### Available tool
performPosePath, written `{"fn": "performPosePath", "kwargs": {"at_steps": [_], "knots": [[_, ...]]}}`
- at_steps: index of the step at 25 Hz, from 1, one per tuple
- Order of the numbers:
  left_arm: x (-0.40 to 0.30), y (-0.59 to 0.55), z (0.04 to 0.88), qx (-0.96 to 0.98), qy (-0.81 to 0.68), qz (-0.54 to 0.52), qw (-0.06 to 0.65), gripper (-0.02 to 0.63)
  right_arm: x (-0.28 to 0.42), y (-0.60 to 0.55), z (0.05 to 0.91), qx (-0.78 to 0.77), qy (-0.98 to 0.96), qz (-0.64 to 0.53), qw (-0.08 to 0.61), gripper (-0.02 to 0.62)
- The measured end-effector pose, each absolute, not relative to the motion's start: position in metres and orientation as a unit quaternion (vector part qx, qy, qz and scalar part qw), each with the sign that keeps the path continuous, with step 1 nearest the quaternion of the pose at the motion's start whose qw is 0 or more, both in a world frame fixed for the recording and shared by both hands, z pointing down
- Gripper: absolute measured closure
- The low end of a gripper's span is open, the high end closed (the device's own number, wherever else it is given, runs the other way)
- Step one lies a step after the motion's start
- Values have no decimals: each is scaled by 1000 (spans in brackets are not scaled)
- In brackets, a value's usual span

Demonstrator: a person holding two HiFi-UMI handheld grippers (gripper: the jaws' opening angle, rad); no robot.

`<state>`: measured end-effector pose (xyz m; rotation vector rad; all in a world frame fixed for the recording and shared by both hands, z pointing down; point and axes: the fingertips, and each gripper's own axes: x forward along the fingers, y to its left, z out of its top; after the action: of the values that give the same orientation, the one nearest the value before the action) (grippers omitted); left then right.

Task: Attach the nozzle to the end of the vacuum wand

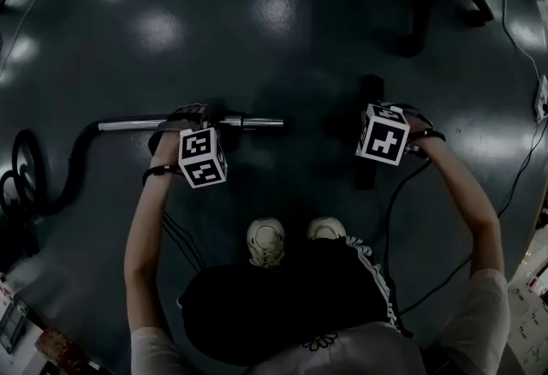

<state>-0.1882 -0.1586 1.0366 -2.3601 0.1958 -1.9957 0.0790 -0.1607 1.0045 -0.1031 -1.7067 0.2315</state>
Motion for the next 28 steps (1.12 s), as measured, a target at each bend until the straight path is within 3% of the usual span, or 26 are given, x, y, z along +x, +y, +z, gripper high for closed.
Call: {"fn": "performPosePath", "kwargs": {"at_steps": [6, 14, 20, 28], "knots": [[-183, -158, 1043, -777, 56, -627, 21, 405, 79, -152, 1017, -42, -741, 63, 667, 399], [-150, -138, 1008, -821, 40, -570, 24, 405, 48, -139, 994, -39, -816, -44, 574, 405], [-141, -129, 1007, -822, 31, -567, 29, 405, 23, -127, 988, -34, -839, -54, 541, 406], [-136, -123, 1007, -831, 34, -555, 32, 405, 18, -120, 987, -39, -818, -87, 568, 407]]}}
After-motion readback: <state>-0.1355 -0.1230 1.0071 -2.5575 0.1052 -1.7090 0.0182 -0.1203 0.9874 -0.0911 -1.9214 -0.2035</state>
